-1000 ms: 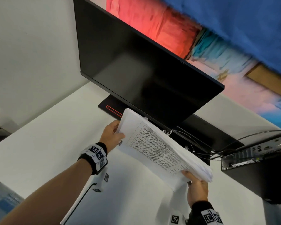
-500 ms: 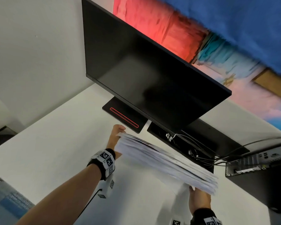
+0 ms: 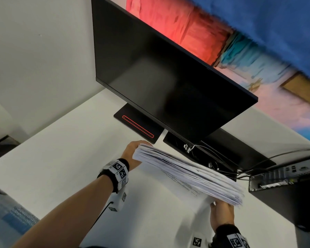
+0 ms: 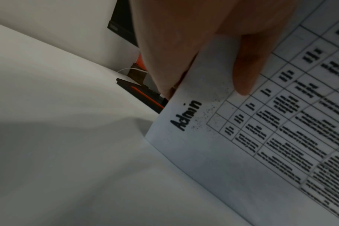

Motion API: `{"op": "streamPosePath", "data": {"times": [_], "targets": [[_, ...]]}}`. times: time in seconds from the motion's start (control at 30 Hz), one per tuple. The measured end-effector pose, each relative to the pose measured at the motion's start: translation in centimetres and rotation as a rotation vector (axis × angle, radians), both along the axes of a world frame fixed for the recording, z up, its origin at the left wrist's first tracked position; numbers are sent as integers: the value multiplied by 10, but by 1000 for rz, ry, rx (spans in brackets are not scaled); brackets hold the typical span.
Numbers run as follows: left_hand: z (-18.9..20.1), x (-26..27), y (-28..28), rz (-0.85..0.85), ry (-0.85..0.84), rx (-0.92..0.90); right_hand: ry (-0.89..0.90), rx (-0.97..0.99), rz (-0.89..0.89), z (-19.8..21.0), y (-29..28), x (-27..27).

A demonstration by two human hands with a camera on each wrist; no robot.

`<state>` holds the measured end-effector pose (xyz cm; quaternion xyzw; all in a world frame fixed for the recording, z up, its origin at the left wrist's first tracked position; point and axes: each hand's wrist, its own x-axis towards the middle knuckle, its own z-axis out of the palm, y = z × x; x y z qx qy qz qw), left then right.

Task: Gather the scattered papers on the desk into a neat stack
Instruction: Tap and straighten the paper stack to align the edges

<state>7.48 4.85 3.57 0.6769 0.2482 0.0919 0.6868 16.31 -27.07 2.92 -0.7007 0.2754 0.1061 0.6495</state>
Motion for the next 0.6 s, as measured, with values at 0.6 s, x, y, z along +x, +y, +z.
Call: {"op": "streamPosePath", "data": {"times": [0.6], "targets": [[-1,4,-6,184,13,49,-141,9,220,12,10,-8]]}}
